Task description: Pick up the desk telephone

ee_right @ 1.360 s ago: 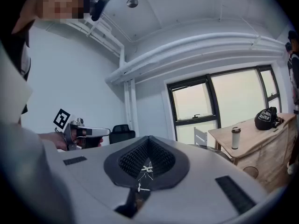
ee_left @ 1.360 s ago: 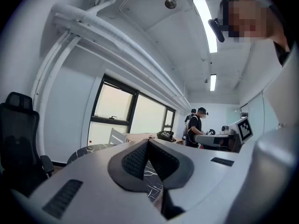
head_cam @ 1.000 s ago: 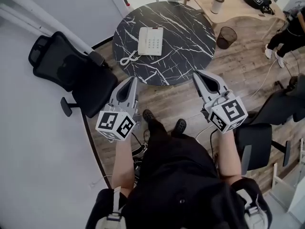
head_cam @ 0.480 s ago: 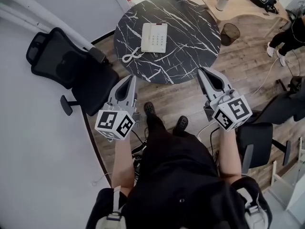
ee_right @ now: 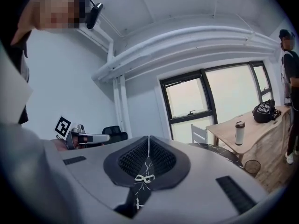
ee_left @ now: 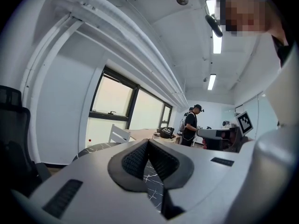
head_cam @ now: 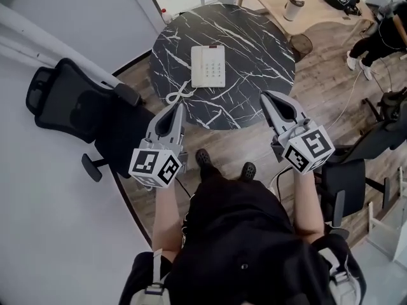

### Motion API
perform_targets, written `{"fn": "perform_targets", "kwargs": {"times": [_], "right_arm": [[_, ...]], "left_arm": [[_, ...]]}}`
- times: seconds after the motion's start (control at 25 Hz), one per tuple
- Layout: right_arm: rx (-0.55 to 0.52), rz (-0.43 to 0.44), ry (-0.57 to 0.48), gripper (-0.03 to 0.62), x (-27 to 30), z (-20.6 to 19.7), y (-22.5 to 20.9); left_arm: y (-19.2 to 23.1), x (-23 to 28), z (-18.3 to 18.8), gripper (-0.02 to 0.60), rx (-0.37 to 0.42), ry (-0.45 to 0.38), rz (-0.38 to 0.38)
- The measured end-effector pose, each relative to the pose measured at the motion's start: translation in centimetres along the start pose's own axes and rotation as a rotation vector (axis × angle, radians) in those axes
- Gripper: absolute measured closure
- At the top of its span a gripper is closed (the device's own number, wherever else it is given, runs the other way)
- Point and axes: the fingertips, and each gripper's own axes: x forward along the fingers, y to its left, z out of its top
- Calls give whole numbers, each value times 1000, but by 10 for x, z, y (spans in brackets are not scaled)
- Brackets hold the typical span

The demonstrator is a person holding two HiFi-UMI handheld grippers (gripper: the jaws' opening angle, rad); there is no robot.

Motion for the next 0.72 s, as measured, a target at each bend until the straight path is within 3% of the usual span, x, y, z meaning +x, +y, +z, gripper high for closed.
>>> {"fn": "perform_targets", "kwargs": {"times": [0.32,0.72], "right_arm": [[-5,-93,12,562,51,6,6],[35,-226,22,562,81,-4,20]], "left_arm": [[56,28,15,566,-2,14,-94],[97,32,23,566,11,19,-186]]}}
